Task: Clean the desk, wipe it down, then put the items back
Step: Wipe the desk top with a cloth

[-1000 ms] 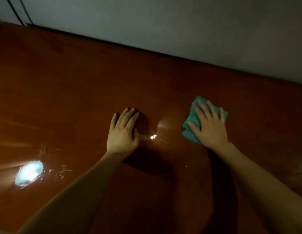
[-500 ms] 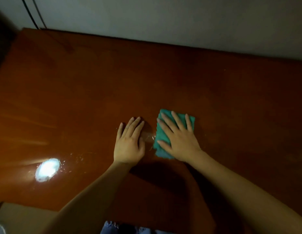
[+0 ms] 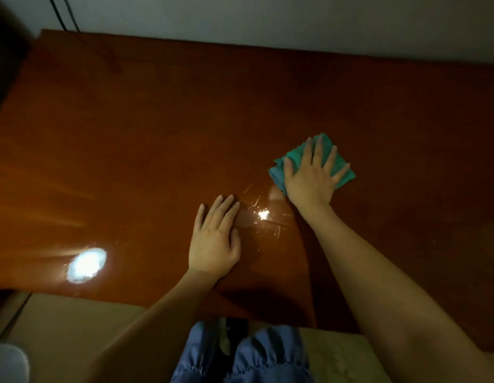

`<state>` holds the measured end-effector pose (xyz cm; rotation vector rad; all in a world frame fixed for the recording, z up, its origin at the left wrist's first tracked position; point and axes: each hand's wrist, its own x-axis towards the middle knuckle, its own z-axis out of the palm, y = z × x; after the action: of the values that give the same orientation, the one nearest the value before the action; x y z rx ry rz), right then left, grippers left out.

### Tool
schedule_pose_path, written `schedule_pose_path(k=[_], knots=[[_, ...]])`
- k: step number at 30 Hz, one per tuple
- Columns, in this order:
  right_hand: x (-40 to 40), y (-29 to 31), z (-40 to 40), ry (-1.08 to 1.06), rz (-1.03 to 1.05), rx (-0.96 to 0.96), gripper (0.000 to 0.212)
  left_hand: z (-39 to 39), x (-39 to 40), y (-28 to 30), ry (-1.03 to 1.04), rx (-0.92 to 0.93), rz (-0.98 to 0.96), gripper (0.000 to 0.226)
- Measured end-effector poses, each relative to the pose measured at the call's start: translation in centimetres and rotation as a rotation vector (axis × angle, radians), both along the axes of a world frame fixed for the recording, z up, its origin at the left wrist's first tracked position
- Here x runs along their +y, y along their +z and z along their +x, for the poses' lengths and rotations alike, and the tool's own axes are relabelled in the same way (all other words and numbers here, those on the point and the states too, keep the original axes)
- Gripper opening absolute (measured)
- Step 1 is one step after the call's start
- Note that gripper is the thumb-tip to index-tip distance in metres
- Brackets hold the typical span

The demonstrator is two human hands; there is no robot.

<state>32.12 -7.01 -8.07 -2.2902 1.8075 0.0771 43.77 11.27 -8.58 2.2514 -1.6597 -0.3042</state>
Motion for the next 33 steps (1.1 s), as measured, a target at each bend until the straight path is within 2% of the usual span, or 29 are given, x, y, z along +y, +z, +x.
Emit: schedule_pose_path(k=[3, 6, 10, 13, 16, 19, 21, 23, 27, 31, 33], knots=[[4.4, -0.2, 1.1, 0.265, -0.014, 0.033, 0.068, 0.0, 0.9, 0.0, -0.008, 0.005, 0.005, 0.055], [9.9, -0.1, -1.3, 0.542, -0.048, 0.041, 0.069, 0.0, 1.3, 0.1, -0.017, 0.010, 0.007, 0.057], [13.2, -0.6, -8.8, 0.681, 0.012, 0.091, 0.066, 0.0, 2.4, 0.1, -0.027, 0.014, -0.003, 0.055], [12.3, -0.4, -13.5, 0.652, -0.017, 0.096, 0.065, -0.1, 2.3, 0.1, -0.020, 0.023, -0.016, 0.053], [10.9, -0.2, -14.1, 0.366, -0.028, 0.038, 0.069, -0.1, 2.3, 0.0, -0.023, 0.027, -0.027, 0.052], [10.3, -0.4, -10.6, 0.016, -0.029, 0.038, 0.069, -0.1, 2.3, -0.2, -0.019, 0.030, -0.040, 0.052], [10.8, -0.2, -7.7, -0.074, 0.013, 0.040, 0.069, -0.1, 2.3, -0.2, -0.018, 0.040, -0.046, 0.052], [12.3, -0.1, -5.6, 0.024, 0.044, 0.028, 0.070, -0.1, 2.3, -0.1, -0.016, 0.046, -0.053, 0.052], [17.0, -0.1, -4.6, 0.392, 0.044, 0.021, 0.071, -0.1, 2.4, 0.0, -0.012, 0.046, -0.031, 0.054], [18.0, -0.4, -9.7, 0.636, 0.004, 0.076, 0.068, -0.5, 2.2, 0.0, -0.020, -0.012, -0.013, 0.054], [17.2, -0.7, -13.4, 0.640, 0.011, 0.099, 0.067, -1.5, 2.2, 0.3, 0.000, -0.028, -0.010, 0.056]])
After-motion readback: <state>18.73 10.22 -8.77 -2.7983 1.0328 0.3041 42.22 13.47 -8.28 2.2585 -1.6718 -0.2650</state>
